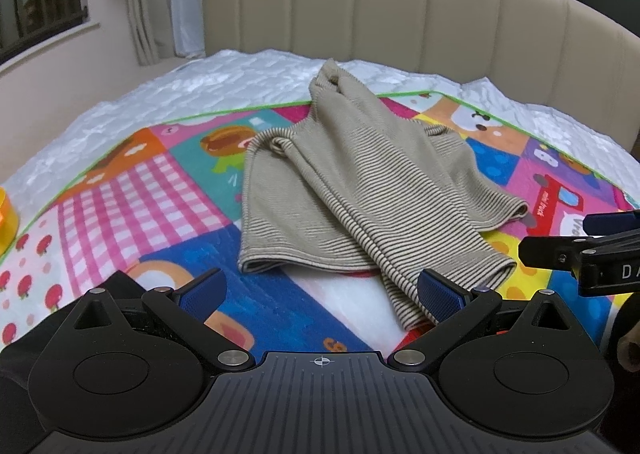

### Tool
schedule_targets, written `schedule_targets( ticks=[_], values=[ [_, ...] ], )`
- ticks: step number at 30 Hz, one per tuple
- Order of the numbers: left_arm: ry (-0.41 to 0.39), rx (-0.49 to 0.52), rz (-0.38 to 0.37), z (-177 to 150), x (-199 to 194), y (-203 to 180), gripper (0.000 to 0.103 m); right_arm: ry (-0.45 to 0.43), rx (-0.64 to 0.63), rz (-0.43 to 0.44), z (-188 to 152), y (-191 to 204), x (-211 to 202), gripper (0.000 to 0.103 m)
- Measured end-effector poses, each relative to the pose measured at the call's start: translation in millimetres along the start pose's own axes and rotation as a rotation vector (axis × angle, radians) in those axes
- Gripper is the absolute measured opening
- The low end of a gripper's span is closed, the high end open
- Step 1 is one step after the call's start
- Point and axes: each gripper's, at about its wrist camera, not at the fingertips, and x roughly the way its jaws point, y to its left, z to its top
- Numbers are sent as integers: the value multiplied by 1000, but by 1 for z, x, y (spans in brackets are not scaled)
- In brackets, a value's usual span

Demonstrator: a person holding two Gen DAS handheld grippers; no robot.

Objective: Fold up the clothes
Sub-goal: 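Lower both tools onto the shirt and grasp its fabric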

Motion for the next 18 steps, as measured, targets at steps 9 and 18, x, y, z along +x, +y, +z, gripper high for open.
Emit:
schedule_targets(
  ticks=[9,18],
  values=[
    [82,-74,-45,6,14,12,103,52,65,41,7,-13,9,103],
    [159,-227,-198,46,64,46,103,113,116,25,42,-41,61,103]
  ],
)
